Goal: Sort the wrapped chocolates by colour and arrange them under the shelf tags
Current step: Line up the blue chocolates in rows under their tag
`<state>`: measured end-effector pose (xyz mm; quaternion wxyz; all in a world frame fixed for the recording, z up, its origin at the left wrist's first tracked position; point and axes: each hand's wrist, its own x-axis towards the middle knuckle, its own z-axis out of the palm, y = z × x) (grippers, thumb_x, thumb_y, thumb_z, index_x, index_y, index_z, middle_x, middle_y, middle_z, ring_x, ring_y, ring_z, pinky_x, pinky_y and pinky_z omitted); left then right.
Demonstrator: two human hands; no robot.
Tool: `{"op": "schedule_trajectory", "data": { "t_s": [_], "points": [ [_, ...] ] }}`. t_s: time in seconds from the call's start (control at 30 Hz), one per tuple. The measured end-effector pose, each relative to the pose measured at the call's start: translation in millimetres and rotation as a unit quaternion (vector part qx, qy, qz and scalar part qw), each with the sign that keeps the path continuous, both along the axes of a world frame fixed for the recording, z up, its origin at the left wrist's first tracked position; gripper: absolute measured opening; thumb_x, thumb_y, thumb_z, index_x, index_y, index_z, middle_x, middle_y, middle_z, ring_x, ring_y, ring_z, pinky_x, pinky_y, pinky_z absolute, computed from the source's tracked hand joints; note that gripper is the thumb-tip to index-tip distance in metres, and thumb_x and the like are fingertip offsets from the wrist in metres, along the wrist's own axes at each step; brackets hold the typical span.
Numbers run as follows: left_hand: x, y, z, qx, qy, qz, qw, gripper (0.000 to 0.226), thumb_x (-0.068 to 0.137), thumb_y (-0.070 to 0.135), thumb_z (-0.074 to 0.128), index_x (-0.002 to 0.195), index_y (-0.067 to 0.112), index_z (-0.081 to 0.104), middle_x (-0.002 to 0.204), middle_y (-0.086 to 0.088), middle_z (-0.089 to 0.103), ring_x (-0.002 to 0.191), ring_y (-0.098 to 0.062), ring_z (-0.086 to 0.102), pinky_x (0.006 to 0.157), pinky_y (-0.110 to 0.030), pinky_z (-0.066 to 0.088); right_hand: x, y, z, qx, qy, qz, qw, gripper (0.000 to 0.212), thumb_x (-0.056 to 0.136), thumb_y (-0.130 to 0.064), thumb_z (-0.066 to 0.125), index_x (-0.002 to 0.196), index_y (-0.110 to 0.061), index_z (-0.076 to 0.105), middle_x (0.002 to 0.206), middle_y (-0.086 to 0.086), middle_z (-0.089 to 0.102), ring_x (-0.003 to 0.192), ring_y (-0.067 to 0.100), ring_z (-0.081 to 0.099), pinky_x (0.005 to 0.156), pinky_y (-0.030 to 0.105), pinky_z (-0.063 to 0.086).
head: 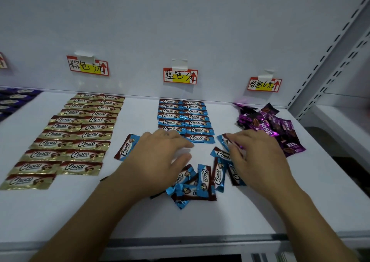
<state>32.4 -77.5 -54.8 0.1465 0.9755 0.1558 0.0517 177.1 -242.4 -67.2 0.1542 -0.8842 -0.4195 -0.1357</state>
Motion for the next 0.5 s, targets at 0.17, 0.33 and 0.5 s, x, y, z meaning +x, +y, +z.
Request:
{"op": "schedule_trajectory", "data": {
  "t_s": [0.17,0.33,0.5],
  "points": [
    [17.3,-25.1,-3.9,0.019,0.037,-0.081,0.996,0.044,0.102,0.04,0.029,0.146,0.04,0.026,0.15,0.015,0.031,0.133,-0.012,0.026,0.111,-0.038,0.021,-12.2,1.0,-4.4,-0.079,0.014,-0.003,0.997,0.03,0.095,-0.039,0.05,0.114,-0.029,0.07,0.116,-0.009,0.067,0.102,0.019,0.05,0.087,0.036,0.039],
    [34.1,-38.4,-3.8,0.054,0.034,-0.122,0.991,0.043,0.104,0.033,0.026,0.146,0.035,0.029,0.154,0.012,0.027,0.132,-0.017,0.028,0.109,-0.042,0.023,-18.6,-14.0,-11.9,-0.009,0.024,0.013,1.0,0.016,0.087,-0.023,0.063,0.097,-0.027,0.075,0.092,-0.009,0.071,0.08,0.016,0.047,0.069,0.031,0.039],
    [40.5,-39.9,-5.9,0.063,0.028,-0.118,0.991,0.03,0.103,0.031,0.033,0.127,0.03,0.051,0.137,0.009,0.048,0.12,-0.016,0.038,0.102,-0.038,0.03,-20.3,-29.1,-13.4,0.03,0.07,0.016,0.997,0.021,0.088,-0.021,0.062,0.105,-0.027,0.072,0.098,-0.014,0.067,0.086,0.005,0.04,0.069,0.011,0.028]
  ]
}}
